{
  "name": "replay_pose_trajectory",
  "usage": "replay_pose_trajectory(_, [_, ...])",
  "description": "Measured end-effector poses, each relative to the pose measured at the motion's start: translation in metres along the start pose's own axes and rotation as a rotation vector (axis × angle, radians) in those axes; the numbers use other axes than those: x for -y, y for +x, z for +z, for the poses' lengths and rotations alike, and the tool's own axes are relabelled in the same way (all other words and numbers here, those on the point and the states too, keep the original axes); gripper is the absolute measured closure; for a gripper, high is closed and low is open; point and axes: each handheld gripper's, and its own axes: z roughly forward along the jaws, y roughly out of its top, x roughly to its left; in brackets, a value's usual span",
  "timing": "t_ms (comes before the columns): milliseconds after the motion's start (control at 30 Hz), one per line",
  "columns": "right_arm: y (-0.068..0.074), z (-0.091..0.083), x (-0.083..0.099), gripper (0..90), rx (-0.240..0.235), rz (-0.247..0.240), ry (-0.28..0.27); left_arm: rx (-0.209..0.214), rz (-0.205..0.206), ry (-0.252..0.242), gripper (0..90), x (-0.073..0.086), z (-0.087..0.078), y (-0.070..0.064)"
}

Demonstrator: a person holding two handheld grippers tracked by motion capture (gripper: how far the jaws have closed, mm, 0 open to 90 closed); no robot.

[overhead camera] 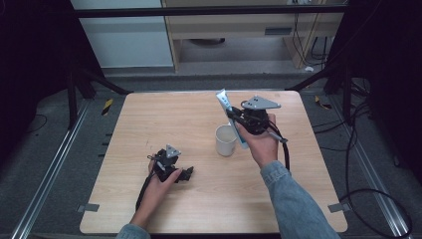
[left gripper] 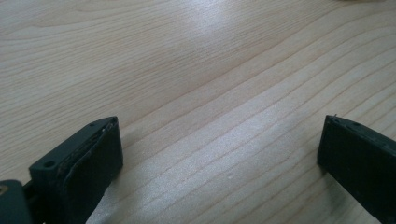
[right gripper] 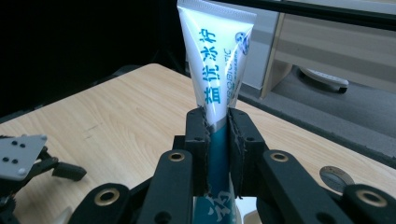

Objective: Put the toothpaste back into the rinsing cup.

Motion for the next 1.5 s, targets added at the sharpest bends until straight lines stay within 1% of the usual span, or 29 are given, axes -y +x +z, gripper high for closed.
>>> replay_pose_trajectory(33, [0.001,0.002,0.000,79.3,0.006,0.008,-0.010,0.000,0.000,0.000,0.0,0.000,0.000,0.000])
replay_pose_trajectory(233, [0.002,0.006,-0.001,79.3,0.023,0.020,-0.032,0.000,0.000,0.000,0.0,0.000,0.000,0.000])
replay_pose_trajectory(300, [0.002,0.007,-0.001,79.3,0.035,0.026,-0.043,0.000,0.000,0.000,0.0,0.000,0.000,0.000])
replay_pose_trajectory(333, [0.002,0.008,-0.001,79.2,0.049,0.033,-0.060,0.000,0.000,0.000,0.0,0.000,0.000,0.000])
replay_pose_trajectory(400, [0.002,0.009,-0.001,79.3,0.055,0.035,-0.067,0.000,0.000,0.000,0.0,0.000,0.000,0.000])
replay_pose_trajectory(533, [0.002,0.011,-0.001,79.2,0.081,0.055,-0.108,0.000,-0.001,0.000,0.0,0.000,0.000,0.000])
replay_pose_trajectory(667, [0.002,0.013,-0.001,79.2,0.099,0.064,-0.125,0.000,0.000,0.000,0.0,0.000,0.000,0.000])
replay_pose_trajectory(733, [0.001,0.014,0.000,79.2,0.108,0.077,-0.136,0.000,-0.001,0.000,0.0,0.000,0.000,0.000])
replay_pose_trajectory(800, [0.001,0.016,0.000,79.2,0.125,0.085,-0.152,0.000,0.000,0.000,0.0,0.000,0.000,0.000])
replay_pose_trajectory(967, [0.002,0.018,-0.001,79.2,0.140,0.096,-0.189,0.000,0.000,0.000,0.0,0.000,0.000,0.000])
replay_pose_trajectory(1000, [0.002,0.018,-0.001,79.2,0.140,0.096,-0.189,0.000,0.000,0.000,0.0,0.000,0.000,0.000])
replay_pose_trajectory(1200, [0.006,0.024,0.001,79.2,0.158,0.083,-0.217,0.002,0.003,0.002,0.0,0.000,0.000,0.000])
replay_pose_trajectory(1300, [0.007,0.026,0.000,79.2,0.170,0.102,-0.250,0.002,0.005,0.002,0.0,0.000,0.000,0.000])
replay_pose_trajectory(1500, [0.005,0.029,0.002,79.2,0.182,0.112,-0.272,0.003,0.007,0.003,0.0,0.000,-0.001,0.000])
